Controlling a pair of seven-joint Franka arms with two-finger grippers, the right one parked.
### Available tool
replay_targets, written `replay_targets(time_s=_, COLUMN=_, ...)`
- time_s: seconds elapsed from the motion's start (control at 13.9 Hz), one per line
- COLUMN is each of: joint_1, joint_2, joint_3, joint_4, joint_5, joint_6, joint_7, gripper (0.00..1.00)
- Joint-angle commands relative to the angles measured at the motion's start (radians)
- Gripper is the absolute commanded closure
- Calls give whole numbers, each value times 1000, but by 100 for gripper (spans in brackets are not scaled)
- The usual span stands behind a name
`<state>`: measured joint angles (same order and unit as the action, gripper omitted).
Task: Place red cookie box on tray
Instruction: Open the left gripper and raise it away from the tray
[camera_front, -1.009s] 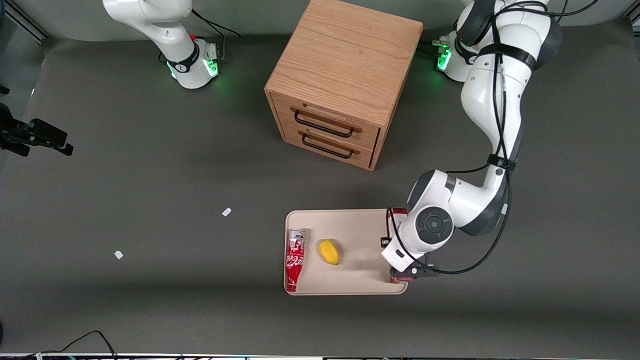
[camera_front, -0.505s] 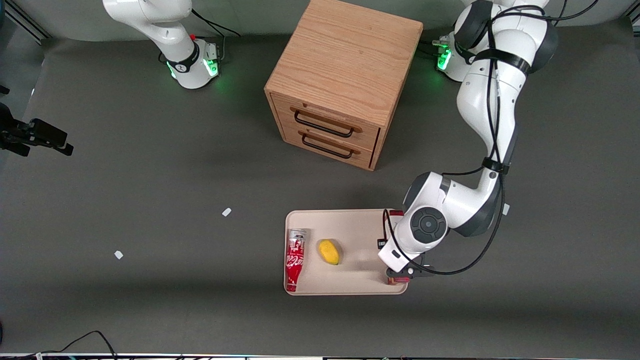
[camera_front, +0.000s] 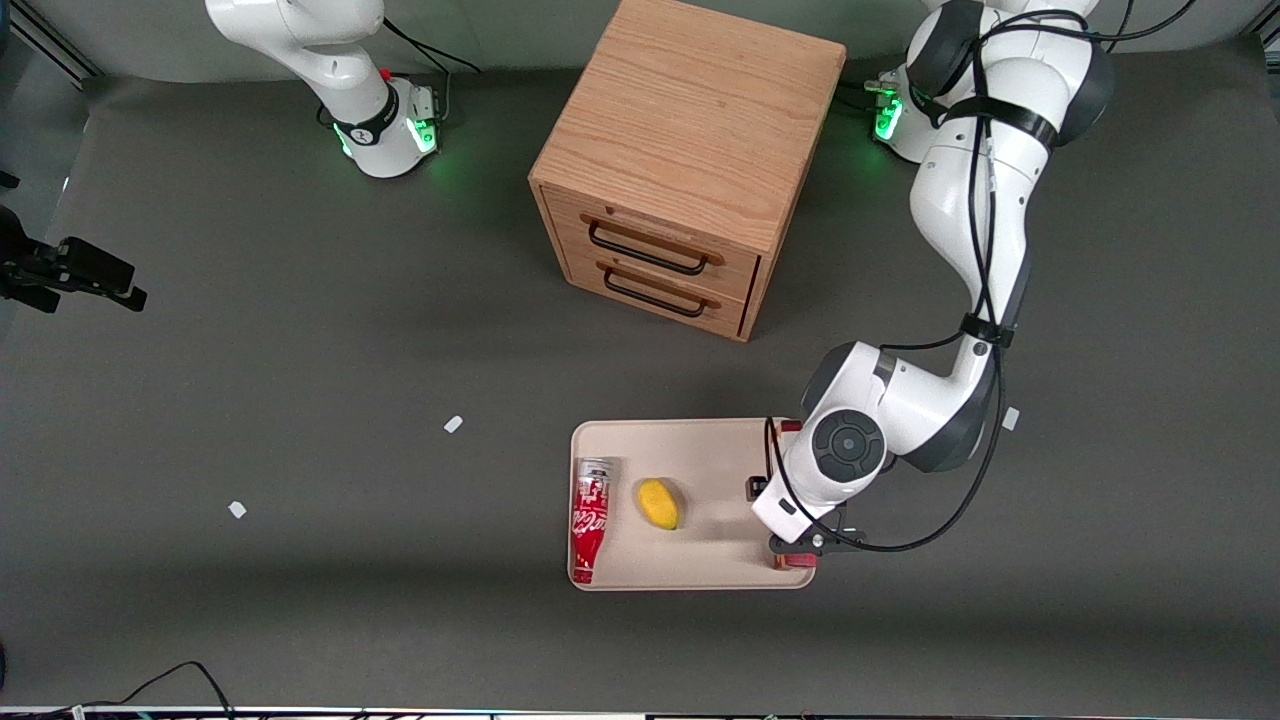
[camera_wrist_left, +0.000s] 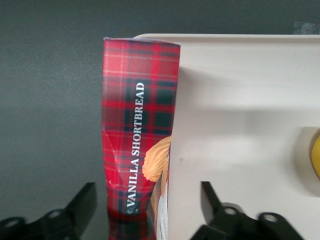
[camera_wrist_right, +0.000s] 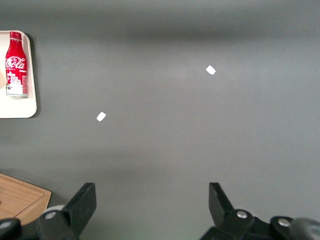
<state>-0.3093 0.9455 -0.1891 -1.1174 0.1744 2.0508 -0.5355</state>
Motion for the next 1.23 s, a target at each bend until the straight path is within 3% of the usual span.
replay_targets(time_s=0.0, joint_1=-8, joint_2=-16, joint_3=3, joint_4=-10, joint_5=17, joint_6=5, joint_7=-31, gripper=0)
replay_targets(time_s=0.29, joint_1=4, joint_2=-56, joint_3=2, joint_4=-18, joint_5=-2, joint_6=-4, joint_7=-31, gripper=0)
replay_targets(time_s=0.43, joint_1=19, joint_2=-114, joint_3=3, joint_4=-24, joint_5=-71, joint_6=-23, joint_7=-31, gripper=0)
replay_targets(time_s=0.79, joint_1=133, joint_2=-360, joint_3=2, joint_4=-108, joint_5=-171, joint_6=-245, joint_7=-5, gripper=0)
replay_targets(time_s=1.01, joint_1=241, joint_2=-538, joint_3=7, joint_4=-215, joint_5=-259, joint_6=-334, joint_7=130, gripper=0)
replay_targets(time_s=1.15, joint_1=307, joint_2=-627, joint_3=11, joint_4=-261, joint_5=-253, joint_6=-412, joint_7=249, gripper=0)
